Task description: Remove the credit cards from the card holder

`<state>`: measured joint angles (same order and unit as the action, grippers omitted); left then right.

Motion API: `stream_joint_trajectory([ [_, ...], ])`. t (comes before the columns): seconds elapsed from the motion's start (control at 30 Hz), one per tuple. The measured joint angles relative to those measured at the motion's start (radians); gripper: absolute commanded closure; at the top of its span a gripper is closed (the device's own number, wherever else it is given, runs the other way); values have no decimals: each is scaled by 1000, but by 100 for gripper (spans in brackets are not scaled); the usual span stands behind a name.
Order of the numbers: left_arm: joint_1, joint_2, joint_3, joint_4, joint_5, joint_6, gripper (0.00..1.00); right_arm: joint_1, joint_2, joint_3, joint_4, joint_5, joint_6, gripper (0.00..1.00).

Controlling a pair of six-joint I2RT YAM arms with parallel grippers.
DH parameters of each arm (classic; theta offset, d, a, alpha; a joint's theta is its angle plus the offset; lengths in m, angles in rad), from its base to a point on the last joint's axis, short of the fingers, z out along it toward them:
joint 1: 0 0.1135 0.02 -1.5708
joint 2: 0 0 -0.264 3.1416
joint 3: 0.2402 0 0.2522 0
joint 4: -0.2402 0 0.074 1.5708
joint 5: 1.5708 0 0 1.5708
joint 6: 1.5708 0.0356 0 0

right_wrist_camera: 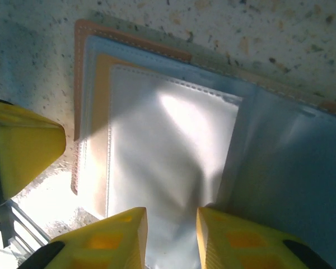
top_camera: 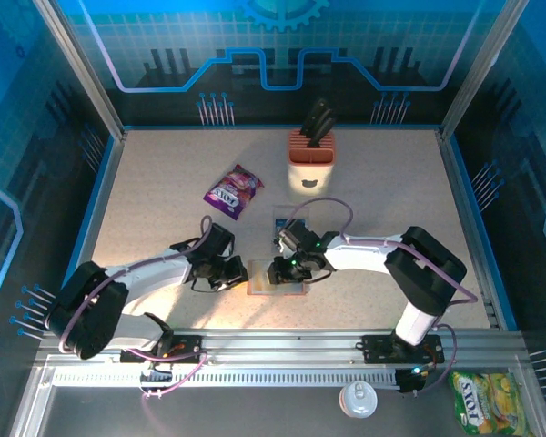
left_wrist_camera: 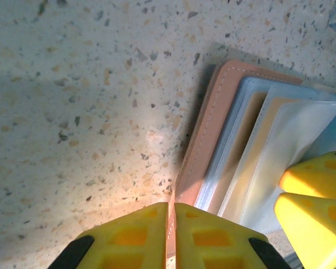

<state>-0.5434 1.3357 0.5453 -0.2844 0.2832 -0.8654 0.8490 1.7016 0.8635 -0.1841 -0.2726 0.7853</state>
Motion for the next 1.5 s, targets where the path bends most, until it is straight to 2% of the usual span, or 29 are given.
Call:
stream_joint_trajectory([
  [0.4, -23, -43, 2, 36, 9, -49, 72, -20, -5, -63, 114, -63, 0, 72],
  [0.77, -72, 38, 35, 117, 14, -98, 65, -32, -13, -112, 206, -105, 9, 72],
  [0.93, -77, 76, 35, 148, 19, -109, 65, -37, -14, -125, 230, -113, 15, 72],
  [1.27, -95, 107, 35, 212, 35, -136, 79, -45, -17, -153, 290, -141, 31, 73],
  [1.5, -96, 107, 35, 217, 42, -151, 81, -45, -19, -163, 312, -148, 42, 71],
])
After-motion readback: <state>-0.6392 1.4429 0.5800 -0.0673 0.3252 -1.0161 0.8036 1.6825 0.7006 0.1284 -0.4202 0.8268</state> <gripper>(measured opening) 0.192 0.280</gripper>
